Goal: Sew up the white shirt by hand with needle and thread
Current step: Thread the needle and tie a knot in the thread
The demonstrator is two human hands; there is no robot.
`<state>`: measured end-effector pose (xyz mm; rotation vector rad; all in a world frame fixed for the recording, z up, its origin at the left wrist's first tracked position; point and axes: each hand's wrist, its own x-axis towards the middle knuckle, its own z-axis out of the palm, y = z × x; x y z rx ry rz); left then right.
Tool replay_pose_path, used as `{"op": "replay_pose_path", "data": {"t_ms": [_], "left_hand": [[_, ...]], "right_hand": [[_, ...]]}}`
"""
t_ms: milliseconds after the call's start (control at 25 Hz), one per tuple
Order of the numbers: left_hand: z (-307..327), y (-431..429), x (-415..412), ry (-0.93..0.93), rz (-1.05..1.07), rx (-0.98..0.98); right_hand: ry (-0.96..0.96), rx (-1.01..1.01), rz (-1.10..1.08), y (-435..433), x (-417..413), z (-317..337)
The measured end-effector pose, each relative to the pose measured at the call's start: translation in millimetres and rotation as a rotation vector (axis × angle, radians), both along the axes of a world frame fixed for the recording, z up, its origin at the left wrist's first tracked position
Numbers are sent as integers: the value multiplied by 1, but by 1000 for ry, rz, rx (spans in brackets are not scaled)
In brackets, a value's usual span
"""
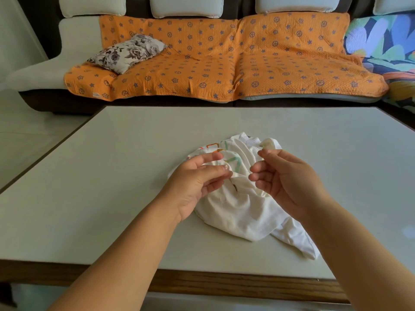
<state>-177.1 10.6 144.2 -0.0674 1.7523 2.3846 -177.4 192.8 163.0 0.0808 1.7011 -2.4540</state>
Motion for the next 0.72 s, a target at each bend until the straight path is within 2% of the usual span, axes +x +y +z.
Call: {"op": "replay_pose_path", "data": {"t_ms": [160, 360, 720], "left_hand": [[7, 1, 2, -29, -12, 217], [13, -2, 3, -29, 23, 221], [18, -13, -1, -150, 118, 413]], "right_hand": [[5, 50, -4, -1, 2, -2], [0, 76, -15, 0, 2, -3], [23, 263, -11, -1, 4, -6]]}}
